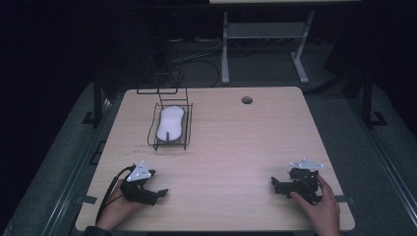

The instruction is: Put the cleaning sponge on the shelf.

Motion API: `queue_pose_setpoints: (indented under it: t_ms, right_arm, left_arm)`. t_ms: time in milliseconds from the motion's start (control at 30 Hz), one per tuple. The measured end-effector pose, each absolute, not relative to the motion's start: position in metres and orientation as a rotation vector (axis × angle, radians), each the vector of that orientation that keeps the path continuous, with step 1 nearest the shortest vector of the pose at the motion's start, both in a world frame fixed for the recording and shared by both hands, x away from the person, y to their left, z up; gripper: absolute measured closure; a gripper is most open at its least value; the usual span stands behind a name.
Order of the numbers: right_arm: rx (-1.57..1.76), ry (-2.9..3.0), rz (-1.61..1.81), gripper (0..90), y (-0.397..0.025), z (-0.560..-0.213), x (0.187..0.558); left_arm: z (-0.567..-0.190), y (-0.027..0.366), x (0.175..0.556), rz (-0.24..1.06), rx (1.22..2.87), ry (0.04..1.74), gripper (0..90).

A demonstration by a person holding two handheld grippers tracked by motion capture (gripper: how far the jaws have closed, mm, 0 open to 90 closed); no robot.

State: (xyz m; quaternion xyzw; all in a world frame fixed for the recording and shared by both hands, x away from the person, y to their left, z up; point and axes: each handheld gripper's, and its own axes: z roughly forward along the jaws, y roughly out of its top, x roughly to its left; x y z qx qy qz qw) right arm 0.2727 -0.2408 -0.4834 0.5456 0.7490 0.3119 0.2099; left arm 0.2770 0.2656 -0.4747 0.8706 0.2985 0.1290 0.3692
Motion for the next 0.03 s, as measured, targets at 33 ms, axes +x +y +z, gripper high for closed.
queue_pose_setpoints:
  t_ms: [33]
  right_arm:
    - [1.517, 2.083, 0.867, 0.0, -0.2407, -0.4834, 0.2727]
  left_arm:
    - [-0.4748, 0.2657, 0.2768, 0.331, 2.233, 0.766, 12.9]
